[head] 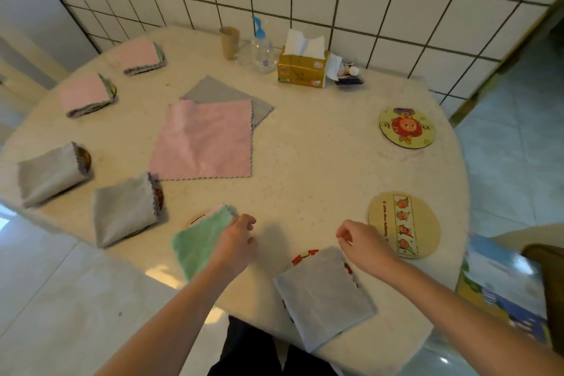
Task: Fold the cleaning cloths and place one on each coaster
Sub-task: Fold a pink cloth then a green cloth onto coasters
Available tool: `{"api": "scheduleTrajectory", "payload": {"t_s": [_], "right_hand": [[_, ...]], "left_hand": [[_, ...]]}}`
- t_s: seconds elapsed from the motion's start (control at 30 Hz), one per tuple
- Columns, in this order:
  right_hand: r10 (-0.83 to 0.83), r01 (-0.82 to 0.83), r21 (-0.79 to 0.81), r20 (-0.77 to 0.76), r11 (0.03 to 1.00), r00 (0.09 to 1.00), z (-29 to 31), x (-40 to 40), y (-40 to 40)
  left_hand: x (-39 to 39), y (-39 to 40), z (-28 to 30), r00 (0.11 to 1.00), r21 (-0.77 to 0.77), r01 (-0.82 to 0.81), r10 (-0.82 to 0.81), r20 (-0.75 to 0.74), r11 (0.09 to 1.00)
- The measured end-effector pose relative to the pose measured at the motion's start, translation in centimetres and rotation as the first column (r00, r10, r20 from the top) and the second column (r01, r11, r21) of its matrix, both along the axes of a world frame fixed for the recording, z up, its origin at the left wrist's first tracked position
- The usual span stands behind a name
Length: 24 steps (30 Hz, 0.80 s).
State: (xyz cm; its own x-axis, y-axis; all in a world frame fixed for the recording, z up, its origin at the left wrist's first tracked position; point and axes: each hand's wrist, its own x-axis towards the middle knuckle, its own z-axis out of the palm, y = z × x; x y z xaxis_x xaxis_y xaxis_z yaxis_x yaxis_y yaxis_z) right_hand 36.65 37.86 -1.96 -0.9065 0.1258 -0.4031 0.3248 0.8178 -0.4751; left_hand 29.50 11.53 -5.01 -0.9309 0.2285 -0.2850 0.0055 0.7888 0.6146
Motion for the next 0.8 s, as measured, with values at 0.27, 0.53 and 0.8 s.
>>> {"api": "scheduleTrajectory", "payload": {"t_s": [0.27,0.53,0.8], "right_hand": [[0.274,-0.271,0.044,-0.13,0.962,0.953,-1.1,-12.7,-8.8],[0.587,-0.537,0.374,-0.027,0.756,0.809,-4.3,-23.0,-16.3],[0.72,-0.561,0.614,-0.017,0.555,0.693,-5.7,-25.6,-17.3]], "left_hand": [[-9.4,-7.6,0.4,0.989,-0.201,0.135,-0.145,-0.035,0.97],[-18.6,-14.5,-1.5,0.94,-0.4,0.271,-0.33,-0.086,0.875],[-22.1,-17.1,-2.9,0.875,-0.491,0.36,-0.469,-0.115,0.793]]}}
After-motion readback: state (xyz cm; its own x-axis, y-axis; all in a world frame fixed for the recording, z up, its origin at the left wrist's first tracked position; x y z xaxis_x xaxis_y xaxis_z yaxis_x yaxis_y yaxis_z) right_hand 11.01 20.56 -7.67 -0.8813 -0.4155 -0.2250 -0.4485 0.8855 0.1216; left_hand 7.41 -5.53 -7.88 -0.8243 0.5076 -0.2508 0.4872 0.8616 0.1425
